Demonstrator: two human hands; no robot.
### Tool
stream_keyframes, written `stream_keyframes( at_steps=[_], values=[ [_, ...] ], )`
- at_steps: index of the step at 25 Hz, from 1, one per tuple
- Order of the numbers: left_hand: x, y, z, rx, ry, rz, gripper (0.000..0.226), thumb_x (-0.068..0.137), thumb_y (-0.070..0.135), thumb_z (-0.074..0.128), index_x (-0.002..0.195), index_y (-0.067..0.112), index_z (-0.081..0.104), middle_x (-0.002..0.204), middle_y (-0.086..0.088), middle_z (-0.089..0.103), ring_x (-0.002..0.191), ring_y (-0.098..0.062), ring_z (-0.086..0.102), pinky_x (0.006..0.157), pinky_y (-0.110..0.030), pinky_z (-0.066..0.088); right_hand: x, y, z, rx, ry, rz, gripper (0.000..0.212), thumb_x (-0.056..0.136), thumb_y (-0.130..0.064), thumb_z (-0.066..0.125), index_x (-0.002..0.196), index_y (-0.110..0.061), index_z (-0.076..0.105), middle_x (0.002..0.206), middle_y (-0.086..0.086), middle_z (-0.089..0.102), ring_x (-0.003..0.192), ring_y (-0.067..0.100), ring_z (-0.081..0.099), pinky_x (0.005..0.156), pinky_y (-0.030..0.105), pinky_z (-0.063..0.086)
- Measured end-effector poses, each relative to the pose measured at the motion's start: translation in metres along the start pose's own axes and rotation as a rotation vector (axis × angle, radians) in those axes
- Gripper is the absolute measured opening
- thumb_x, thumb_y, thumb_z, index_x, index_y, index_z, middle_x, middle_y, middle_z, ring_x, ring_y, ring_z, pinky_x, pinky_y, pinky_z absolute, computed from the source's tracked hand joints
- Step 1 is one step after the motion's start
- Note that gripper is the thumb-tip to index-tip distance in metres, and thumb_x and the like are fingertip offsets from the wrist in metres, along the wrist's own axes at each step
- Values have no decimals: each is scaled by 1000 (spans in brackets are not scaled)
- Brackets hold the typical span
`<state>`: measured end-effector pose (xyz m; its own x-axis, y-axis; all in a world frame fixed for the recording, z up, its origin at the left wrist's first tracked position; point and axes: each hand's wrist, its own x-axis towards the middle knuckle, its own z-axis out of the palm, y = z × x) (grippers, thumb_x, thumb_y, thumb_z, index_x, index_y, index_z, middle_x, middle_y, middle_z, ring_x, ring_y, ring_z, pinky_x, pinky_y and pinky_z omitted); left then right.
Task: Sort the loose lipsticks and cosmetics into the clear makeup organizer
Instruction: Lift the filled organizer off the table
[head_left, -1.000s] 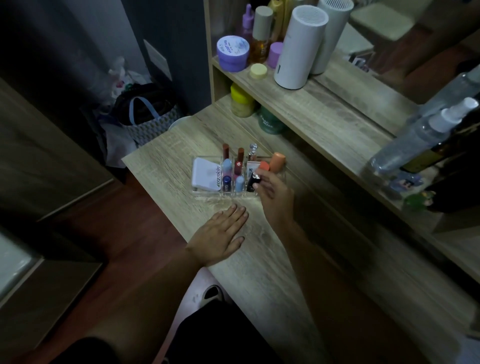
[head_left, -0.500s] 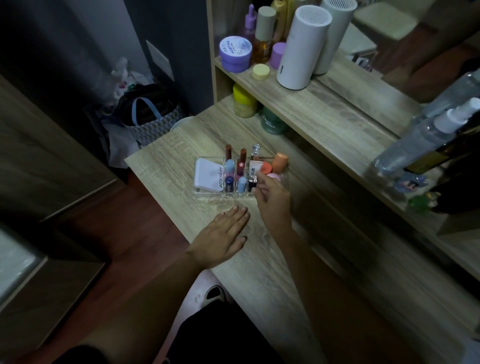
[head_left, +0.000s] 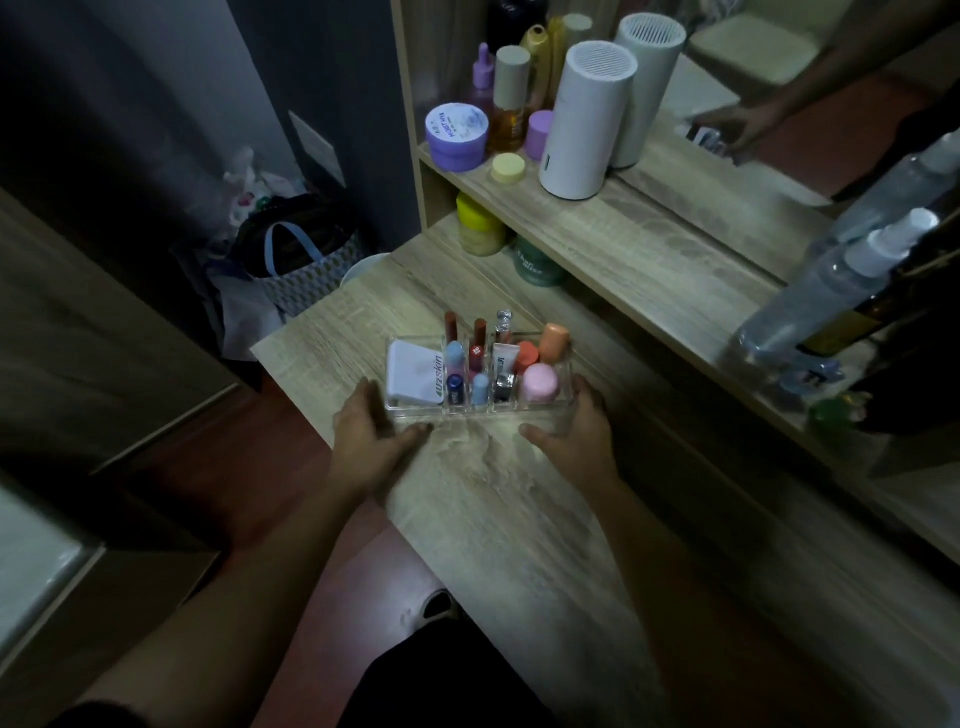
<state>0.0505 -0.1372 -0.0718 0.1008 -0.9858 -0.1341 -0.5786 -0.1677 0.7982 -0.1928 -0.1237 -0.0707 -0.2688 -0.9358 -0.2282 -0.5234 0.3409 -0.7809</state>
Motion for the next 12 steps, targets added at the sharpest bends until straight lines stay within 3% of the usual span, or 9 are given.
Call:
stream_keyframes(
  at_steps=[2,4,6,7,10,12],
  values=[
    [8,3,2,-13,-53,44,60,60,31,85,108,16,51,103,1,68,90,-14,64,82,-36,54,7,-2,0,34,-65,-23,90,63,-15,84,139,-18,36,134,8,54,125,26,49,106,46,40],
    [11,5,5,-51,-81,88,72,60,26,87,121,19,50,108,0,70,95,-10,65,87,-21,51,14,-4,2,43,-81,-34,94,64,-15,84,142,-20,30,133,7,56,123,26,52,105,46,42],
    [13,7,9,-75,-74,118,76,61,23,86,127,19,47,108,1,69,93,-5,64,79,-4,45,19,-5,4,56,-80,-37,96,67,-15,82,144,-22,25,132,7,57,122,26,52,103,40,41],
    [14,6,10,-79,-59,111,77,62,23,86,129,17,46,109,-1,69,94,-7,64,81,-7,46,20,-5,5,64,-67,-33,94,68,-14,81,144,-23,27,131,8,58,120,25,53,101,36,40],
    [18,2,13,-52,-6,59,81,64,24,85,133,13,44,116,-10,67,107,-26,61,94,-41,49,18,-4,5,86,-6,-14,87,66,-12,82,140,-21,36,125,8,63,114,24,58,98,33,43],
    [18,-1,13,-52,-2,54,82,63,25,85,133,13,45,117,-9,67,108,-28,60,93,-41,50,12,-3,7,94,15,-1,81,66,-12,83,135,-19,42,124,8,64,115,24,59,100,37,46]
  ],
)
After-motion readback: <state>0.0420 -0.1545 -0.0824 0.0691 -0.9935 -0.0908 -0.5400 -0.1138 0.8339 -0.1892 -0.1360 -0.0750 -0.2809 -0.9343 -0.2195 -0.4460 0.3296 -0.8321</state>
